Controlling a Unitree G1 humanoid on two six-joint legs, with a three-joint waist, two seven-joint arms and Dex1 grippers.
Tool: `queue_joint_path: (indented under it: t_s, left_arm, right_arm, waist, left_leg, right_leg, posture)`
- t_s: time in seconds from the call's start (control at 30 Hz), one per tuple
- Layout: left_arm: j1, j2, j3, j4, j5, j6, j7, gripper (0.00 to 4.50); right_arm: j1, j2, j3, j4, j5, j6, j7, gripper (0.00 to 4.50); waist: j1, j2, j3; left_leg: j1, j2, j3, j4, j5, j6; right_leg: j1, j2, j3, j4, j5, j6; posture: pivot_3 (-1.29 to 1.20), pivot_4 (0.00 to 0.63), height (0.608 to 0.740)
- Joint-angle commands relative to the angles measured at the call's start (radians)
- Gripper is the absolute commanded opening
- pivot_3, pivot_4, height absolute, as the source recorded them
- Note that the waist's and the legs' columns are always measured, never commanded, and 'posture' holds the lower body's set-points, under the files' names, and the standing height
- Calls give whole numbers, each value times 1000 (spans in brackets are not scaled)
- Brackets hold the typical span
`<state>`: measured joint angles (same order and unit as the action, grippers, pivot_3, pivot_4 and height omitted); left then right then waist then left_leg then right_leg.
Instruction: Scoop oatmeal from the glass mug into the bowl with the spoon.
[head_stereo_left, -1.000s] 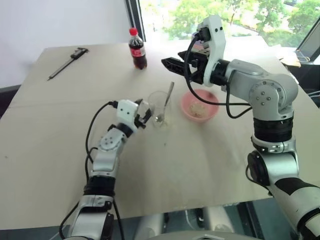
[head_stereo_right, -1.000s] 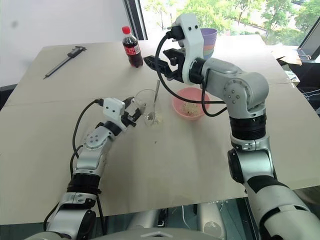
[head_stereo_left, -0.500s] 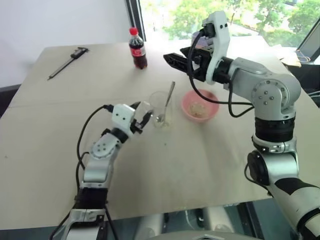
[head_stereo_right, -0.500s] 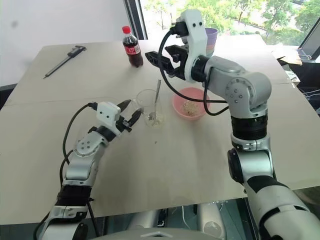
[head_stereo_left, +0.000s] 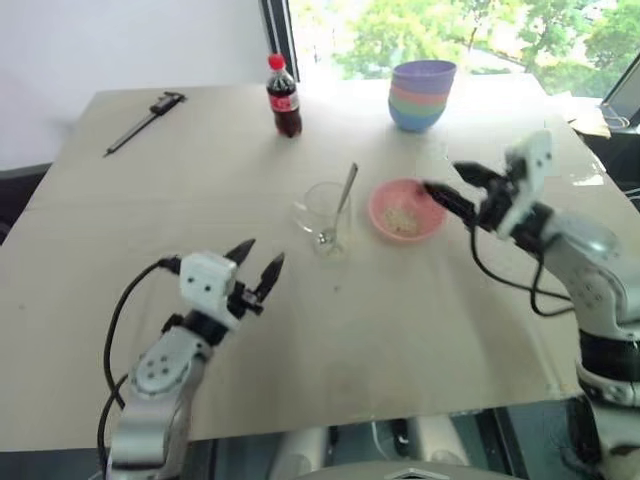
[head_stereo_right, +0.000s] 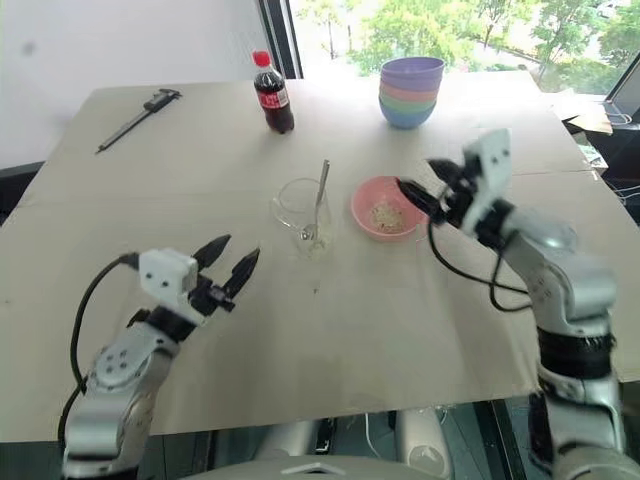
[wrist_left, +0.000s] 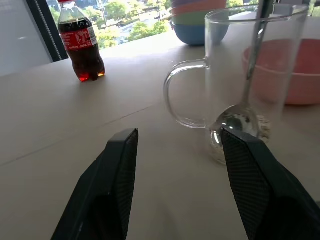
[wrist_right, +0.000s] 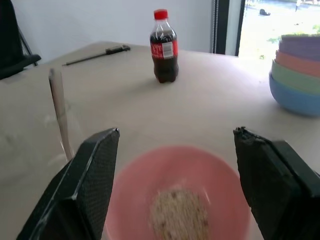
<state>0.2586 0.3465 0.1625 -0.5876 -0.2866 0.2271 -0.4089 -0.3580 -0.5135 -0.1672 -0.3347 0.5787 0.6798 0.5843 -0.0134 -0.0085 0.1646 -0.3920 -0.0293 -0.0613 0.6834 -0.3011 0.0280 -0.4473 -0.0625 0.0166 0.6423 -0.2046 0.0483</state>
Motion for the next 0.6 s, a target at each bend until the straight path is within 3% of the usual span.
queue_joint_path:
  t_s: [0.03,0.13,0.2,0.23,0.33,0.6]
  left_arm:
    - [95,17,-4,-96,29,11,11,2675]
    - [147,-21,-4,-113,18,8,42,3396]
    - [160,-33,-11,-93,45,-2,56,4284]
    - [168,-37,-15,-77,57,-15,57,4434]
    - [216,-53,-19,-23,71,-60,47,4500]
    - [306,-45,-12,2,42,-146,-32,4500]
  right_arm:
    - [161,-31,-35,-112,21,-76,87,3665]
    - [358,-29,-28,-119,-6,-169,154,3665]
    - [441,-26,-17,-83,-30,-239,199,3665]
    - [467,-10,-26,-56,-13,-253,213,3665]
    - [516,-1,-24,47,-73,-393,264,4491]
    - [531,-3,-16,140,-121,-521,296,4491]
  waist:
    - [1,0,0]
    - [3,0,1]
    - [4,0,1]
    - [3,0,1]
    - [-4,0,2]
    - [4,0,2]
  left_leg:
    - [1,0,0,0,0,0]
    - [7,1,1,0,0,1]
    - [16,4,1,0,-1,2]
    - [17,4,2,0,-2,2]
    - [30,5,6,0,-3,4]
    - [31,7,5,0,-3,4]
  right_leg:
    - [0,0,0,0,0,0]
    - [6,7,1,1,0,0]
    - [17,8,-1,-3,-1,0]
    - [19,9,0,-3,-2,-1]
    - [30,10,3,-4,-6,1]
    - [32,11,2,-7,-7,1]
  posture:
    - [0,150,740]
    - [0,150,740]
    - [0,150,740]
    - [0,150,740]
    - [0,150,740]
    - [0,150,740]
